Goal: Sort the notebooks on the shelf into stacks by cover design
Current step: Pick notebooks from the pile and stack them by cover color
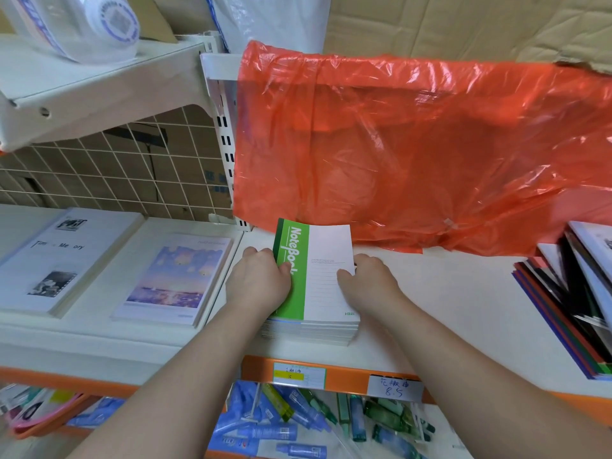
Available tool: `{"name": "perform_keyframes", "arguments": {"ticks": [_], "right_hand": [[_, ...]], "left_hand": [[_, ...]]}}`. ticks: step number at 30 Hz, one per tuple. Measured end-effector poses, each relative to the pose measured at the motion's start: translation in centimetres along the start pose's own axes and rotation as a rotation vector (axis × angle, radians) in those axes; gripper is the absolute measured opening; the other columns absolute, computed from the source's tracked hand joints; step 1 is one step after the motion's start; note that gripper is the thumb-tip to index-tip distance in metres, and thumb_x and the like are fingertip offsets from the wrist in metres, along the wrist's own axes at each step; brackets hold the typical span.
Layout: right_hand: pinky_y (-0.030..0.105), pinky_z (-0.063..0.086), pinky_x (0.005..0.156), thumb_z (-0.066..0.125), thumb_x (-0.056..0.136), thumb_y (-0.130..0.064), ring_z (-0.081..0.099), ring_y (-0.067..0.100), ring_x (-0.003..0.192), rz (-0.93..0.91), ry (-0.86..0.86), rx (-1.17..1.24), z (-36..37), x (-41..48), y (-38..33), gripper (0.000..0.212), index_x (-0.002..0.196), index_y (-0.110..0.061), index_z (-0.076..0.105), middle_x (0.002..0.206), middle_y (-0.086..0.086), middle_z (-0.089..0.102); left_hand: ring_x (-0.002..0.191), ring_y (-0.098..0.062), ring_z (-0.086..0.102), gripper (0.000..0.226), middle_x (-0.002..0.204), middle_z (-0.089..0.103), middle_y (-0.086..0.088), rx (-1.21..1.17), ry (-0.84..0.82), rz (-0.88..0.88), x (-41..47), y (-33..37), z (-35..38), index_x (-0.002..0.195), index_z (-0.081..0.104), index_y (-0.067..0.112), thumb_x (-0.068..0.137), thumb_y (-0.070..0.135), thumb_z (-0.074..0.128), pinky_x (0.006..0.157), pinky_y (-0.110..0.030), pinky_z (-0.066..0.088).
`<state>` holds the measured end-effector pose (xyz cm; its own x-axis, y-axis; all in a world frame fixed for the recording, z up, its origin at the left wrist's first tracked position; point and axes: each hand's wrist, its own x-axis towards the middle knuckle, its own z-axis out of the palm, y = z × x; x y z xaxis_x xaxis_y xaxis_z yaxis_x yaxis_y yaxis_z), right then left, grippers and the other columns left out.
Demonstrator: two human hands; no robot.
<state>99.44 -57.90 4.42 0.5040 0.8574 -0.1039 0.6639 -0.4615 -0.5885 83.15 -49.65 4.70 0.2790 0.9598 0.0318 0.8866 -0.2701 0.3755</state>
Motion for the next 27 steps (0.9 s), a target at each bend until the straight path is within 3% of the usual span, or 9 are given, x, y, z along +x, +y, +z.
{"name": "perform_keyframes", "arguments": {"ticks": [7, 11, 21, 27], "right_hand": [[0.030, 0.041, 0.082, 0.043, 0.094, -0.032, 0.055, 0.028, 0.104, 0.059, -0.024, -0.018, 0.1, -0.2, 0.0, 0.035, 0.122, -0.019, 0.056, 0.118, 0.009, 0.048], [0.029, 0.040, 0.081, 0.041, 0.095, -0.031, 0.055, 0.028, 0.104, 0.054, -0.050, -0.029, 0.1, -0.3, 0.0, 0.033, 0.121, -0.020, 0.057, 0.111, 0.007, 0.046], [0.031, 0.041, 0.079, 0.037, 0.097, -0.035, 0.056, 0.031, 0.097, 0.059, -0.076, -0.083, 0.4, -0.3, 0.1, 0.036, 0.119, -0.013, 0.055, 0.117, 0.011, 0.045], [0.037, 0.043, 0.094, 0.035, 0.099, -0.042, 0.049, 0.032, 0.117, -0.008, -0.043, -0.105, -1.6, -0.1, 0.9, 0.044, 0.127, -0.010, 0.048, 0.132, 0.014, 0.045]], "left_hand": [[0.096, -0.033, 0.058, 0.035, 0.110, 0.053, -0.012, 0.011, 0.005, -0.005, -0.3, 0.0, 0.1, 0.102, 0.061, 0.008, 0.097, 0.040, 0.048, 0.075, -0.036, 0.043], [0.095, -0.033, 0.059, 0.035, 0.110, 0.052, -0.011, 0.012, 0.002, -0.010, -0.4, 0.1, 0.1, 0.103, 0.061, 0.009, 0.097, 0.041, 0.048, 0.073, -0.035, 0.041], [0.095, -0.034, 0.058, 0.037, 0.112, 0.053, -0.013, 0.021, -0.024, -0.020, -0.6, 0.1, 0.1, 0.105, 0.060, 0.008, 0.098, 0.041, 0.046, 0.073, -0.035, 0.041], [0.114, -0.038, 0.050, 0.040, 0.122, 0.052, -0.018, 0.090, 0.049, 0.066, -0.7, 2.5, -1.7, 0.118, 0.053, 0.005, 0.098, 0.038, 0.044, 0.091, -0.042, 0.042]]}}
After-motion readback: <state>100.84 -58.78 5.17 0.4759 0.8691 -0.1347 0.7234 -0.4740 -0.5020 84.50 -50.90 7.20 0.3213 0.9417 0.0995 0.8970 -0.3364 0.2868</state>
